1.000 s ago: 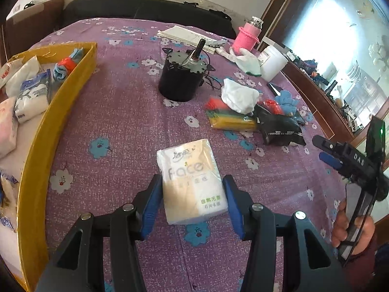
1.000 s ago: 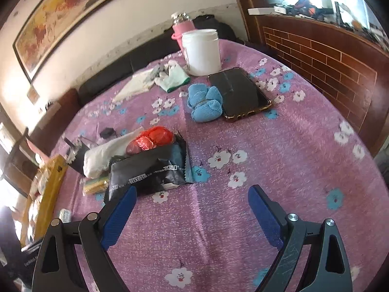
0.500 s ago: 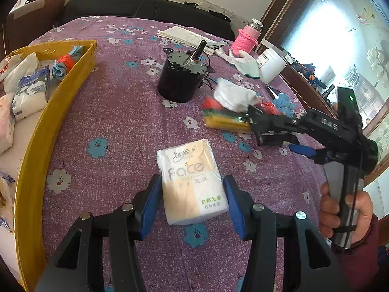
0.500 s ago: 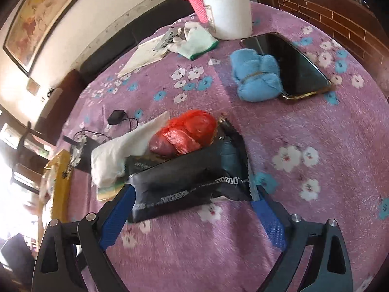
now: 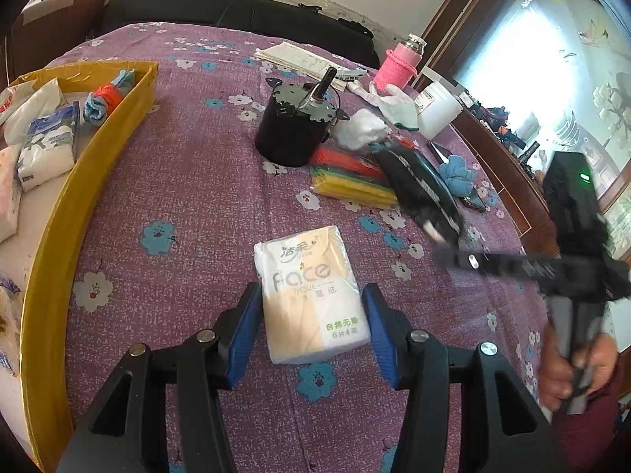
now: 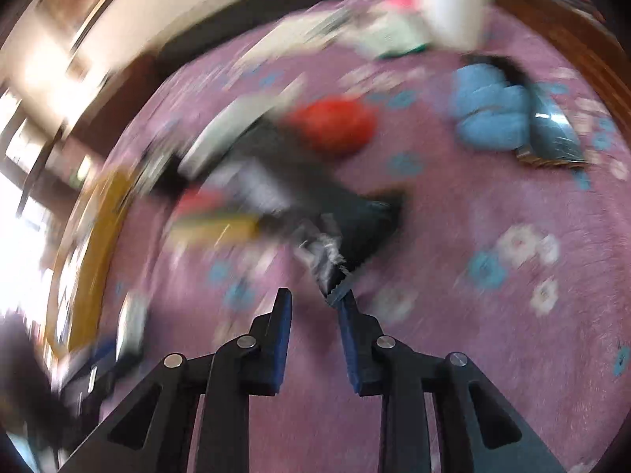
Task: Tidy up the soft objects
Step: 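Hold the Face pack with left while right grasps the black packet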
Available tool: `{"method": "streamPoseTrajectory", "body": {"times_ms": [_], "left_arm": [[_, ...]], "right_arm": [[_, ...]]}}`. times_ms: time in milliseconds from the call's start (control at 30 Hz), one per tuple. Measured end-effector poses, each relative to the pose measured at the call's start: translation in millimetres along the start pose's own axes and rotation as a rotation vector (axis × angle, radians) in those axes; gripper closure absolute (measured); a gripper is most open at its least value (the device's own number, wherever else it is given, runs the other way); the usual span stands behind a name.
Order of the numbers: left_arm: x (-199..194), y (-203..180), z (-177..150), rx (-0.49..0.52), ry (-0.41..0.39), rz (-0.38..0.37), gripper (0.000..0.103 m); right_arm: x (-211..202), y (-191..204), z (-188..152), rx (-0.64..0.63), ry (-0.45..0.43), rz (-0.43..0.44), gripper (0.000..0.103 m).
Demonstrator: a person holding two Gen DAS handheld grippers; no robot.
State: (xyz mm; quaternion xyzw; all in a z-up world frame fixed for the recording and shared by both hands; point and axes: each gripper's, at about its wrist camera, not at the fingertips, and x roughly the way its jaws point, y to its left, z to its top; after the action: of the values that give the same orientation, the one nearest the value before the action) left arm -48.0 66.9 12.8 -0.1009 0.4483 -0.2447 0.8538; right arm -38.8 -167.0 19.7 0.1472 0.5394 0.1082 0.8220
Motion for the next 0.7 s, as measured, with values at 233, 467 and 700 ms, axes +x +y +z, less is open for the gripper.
{"method": "streamPoseTrajectory", "body": {"times_ms": [233,467,700], "left_arm": [[0,0,0,0.0,0.0,-0.001,0.053],[1,0,0,-0.003,0.0,-0.004,0.053],[0,2,0,-0.008,-0.001,-0.007,0.053]], "right_arm": [[-36,12,24,-0.126,-0.228,-0.235,0.009],[-24,19,47,-0.185,-0.254,-0.322,0.009],[23,0,53,-0.207,-0.099,-0.262,0.056]]}}
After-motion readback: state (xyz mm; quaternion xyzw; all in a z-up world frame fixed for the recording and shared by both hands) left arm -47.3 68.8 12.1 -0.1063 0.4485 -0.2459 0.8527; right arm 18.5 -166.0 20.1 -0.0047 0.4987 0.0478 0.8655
